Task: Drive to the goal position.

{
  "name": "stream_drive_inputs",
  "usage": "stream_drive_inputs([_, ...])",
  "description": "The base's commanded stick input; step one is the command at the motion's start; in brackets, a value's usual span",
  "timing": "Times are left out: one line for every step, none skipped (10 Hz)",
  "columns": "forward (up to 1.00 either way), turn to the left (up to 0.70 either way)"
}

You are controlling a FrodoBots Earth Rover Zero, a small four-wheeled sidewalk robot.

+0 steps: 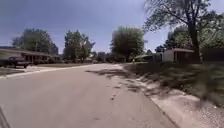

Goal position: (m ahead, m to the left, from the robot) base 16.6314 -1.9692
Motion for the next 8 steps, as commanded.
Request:
stream_drive_inputs([0.70,0.00])
stream_drive_inputs([0.70,0.00])
stream_drive_inputs([0.70,0.00])
stream_drive_inputs([0.70,0.00])
stream_drive_inputs([0.70,0.00])
stream_drive_inputs([0.70,0.00])
stream_drive_inputs([0.70,0.00])
stream_drive_inputs([0.70,0.00])
